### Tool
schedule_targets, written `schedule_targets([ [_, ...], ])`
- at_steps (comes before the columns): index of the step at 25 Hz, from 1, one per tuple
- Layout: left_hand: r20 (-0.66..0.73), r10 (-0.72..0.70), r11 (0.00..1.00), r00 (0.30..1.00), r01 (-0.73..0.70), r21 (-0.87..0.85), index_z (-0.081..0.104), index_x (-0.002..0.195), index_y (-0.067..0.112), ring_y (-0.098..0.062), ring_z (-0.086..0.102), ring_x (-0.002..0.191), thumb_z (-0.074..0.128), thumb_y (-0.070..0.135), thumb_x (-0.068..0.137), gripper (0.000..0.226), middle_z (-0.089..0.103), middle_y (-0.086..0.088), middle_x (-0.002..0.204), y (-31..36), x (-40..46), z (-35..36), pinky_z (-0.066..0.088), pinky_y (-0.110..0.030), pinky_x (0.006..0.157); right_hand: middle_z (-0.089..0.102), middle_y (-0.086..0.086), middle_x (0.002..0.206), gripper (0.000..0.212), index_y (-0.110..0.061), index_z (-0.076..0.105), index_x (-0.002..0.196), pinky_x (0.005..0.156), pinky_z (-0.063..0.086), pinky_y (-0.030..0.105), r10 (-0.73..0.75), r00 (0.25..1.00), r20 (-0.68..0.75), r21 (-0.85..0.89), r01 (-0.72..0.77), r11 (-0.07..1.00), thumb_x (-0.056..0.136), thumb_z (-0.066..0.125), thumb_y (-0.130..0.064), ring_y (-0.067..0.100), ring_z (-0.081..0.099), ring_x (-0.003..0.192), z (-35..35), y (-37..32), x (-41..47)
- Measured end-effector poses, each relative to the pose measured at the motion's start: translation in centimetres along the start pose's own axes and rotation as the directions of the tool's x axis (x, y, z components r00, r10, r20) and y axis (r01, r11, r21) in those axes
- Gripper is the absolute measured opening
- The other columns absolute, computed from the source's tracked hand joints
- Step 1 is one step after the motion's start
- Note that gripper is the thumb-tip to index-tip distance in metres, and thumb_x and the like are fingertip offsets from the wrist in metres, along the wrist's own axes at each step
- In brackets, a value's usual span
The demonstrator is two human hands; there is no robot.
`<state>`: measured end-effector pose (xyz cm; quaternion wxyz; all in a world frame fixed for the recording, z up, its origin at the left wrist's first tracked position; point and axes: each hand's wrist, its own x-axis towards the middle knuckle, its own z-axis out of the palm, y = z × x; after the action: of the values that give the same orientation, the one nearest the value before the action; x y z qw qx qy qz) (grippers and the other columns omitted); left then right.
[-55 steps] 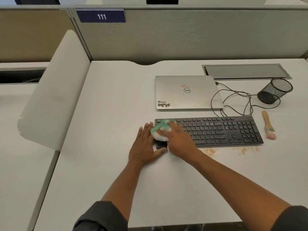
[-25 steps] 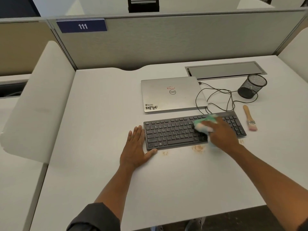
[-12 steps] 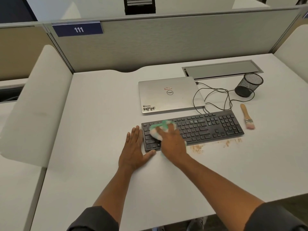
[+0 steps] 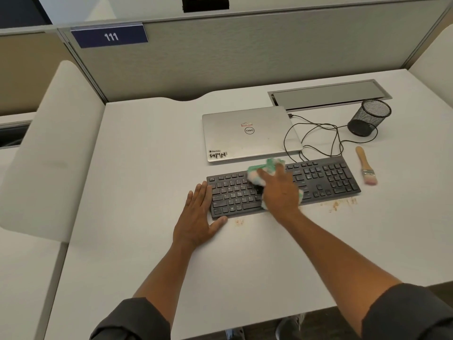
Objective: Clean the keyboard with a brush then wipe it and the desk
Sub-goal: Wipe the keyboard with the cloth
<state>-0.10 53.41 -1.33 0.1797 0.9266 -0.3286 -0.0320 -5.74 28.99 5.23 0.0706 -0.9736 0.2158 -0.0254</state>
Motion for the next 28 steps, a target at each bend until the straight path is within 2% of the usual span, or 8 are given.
schedule_targets([
  [5,0.005,-0.004,1.000,1.000,0.004,0.000,0.010,0.163,0.011,-0.014,-0.005,0.157,0.042,0.071,0.090,0.100,0.003,-0.004,0.170,0.1,0.0,0.0,-0.007,-0.031,0.126,0.034,0.017,0.145,0.052,-0.035,0.050,0.137,0.087,0.052,0.049,0.266,0.964,-0.026,-0.063,-0.267,0.962,0.090,0.058,-0.017,0.041,0.051,0.115,-1.4,10.7,2.5],
  [9,0.005,0.000,1.000,1.000,0.000,0.015,0.007,0.163,0.011,-0.012,-0.008,0.156,0.042,0.071,0.090,0.100,-0.001,-0.002,0.170,-0.1,0.0,0.0,-0.003,-0.034,0.127,0.030,0.016,0.144,0.055,-0.036,0.047,0.135,0.091,0.047,0.054,0.455,0.890,-0.015,0.005,-0.455,0.891,0.086,0.059,-0.012,0.046,0.045,0.120,-2.6,16.1,3.3],
  [11,0.007,0.001,1.000,1.000,-0.001,0.026,0.007,0.163,0.010,-0.012,-0.009,0.156,0.042,0.071,0.091,0.100,-0.001,-0.002,0.170,-0.1,0.0,0.1,-0.002,-0.035,0.128,0.031,0.017,0.142,0.054,-0.033,0.049,0.132,0.093,0.045,0.054,0.492,0.870,-0.024,0.048,-0.491,0.870,0.084,0.060,-0.011,0.047,0.045,0.121,-3.0,17.1,3.4],
  [13,0.010,-0.004,0.999,1.000,0.004,0.035,0.008,0.162,0.010,-0.013,-0.008,0.156,0.043,0.071,0.090,0.101,0.000,-0.003,0.170,-0.1,0.1,0.0,-0.003,-0.033,0.127,0.032,0.017,0.144,0.056,-0.033,0.050,0.131,0.095,0.045,0.052,0.466,0.884,-0.029,0.066,-0.463,0.884,0.082,0.061,-0.010,0.044,0.046,0.123,-2.9,16.9,3.4],
  [18,0.023,-0.010,1.000,1.000,0.009,0.025,0.008,0.162,0.010,-0.012,-0.008,0.156,0.042,0.071,0.090,0.101,0.000,-0.003,0.170,0.1,0.1,-0.1,-0.004,-0.031,0.127,0.036,0.015,0.143,0.052,-0.035,0.051,0.135,0.095,0.048,0.050,0.307,0.952,0.016,0.154,-0.306,0.940,0.086,0.047,-0.017,0.042,0.055,0.117,-2.2,15.7,3.4],
  [22,-0.002,0.000,1.000,1.000,0.000,0.024,0.012,0.162,0.008,-0.015,-0.003,0.157,0.043,0.070,0.090,0.100,0.005,-0.005,0.171,-0.2,0.1,0.2,-0.001,-0.033,0.127,0.034,0.013,0.144,0.061,-0.040,0.048,0.135,0.094,0.048,0.049,0.308,0.950,-0.045,0.085,-0.304,0.949,0.083,0.057,-0.009,0.043,0.056,0.112,-4.3,18.5,4.8],
  [26,-0.015,0.008,0.999,1.000,-0.007,0.032,0.015,0.161,0.006,-0.016,0.000,0.157,0.044,0.069,0.090,0.100,0.008,-0.007,0.170,-0.3,0.1,0.4,-0.002,-0.031,0.127,0.032,0.009,0.143,0.066,-0.041,0.052,0.128,0.093,0.050,0.047,0.270,0.962,0.034,0.039,-0.271,0.962,0.070,0.063,-0.010,0.041,0.054,0.114,-4.8,19.3,4.5],
  [28,-0.014,0.007,1.000,1.000,-0.007,0.025,0.015,0.161,0.007,-0.017,0.001,0.157,0.044,0.069,0.089,0.100,0.009,-0.007,0.170,-0.3,0.2,0.4,-0.004,-0.031,0.127,0.032,0.008,0.144,0.066,-0.039,0.056,0.128,0.089,0.051,0.045,0.230,0.972,0.036,0.031,-0.231,0.972,0.070,0.065,-0.008,0.039,0.052,0.117,-4.4,17.7,4.3],
])
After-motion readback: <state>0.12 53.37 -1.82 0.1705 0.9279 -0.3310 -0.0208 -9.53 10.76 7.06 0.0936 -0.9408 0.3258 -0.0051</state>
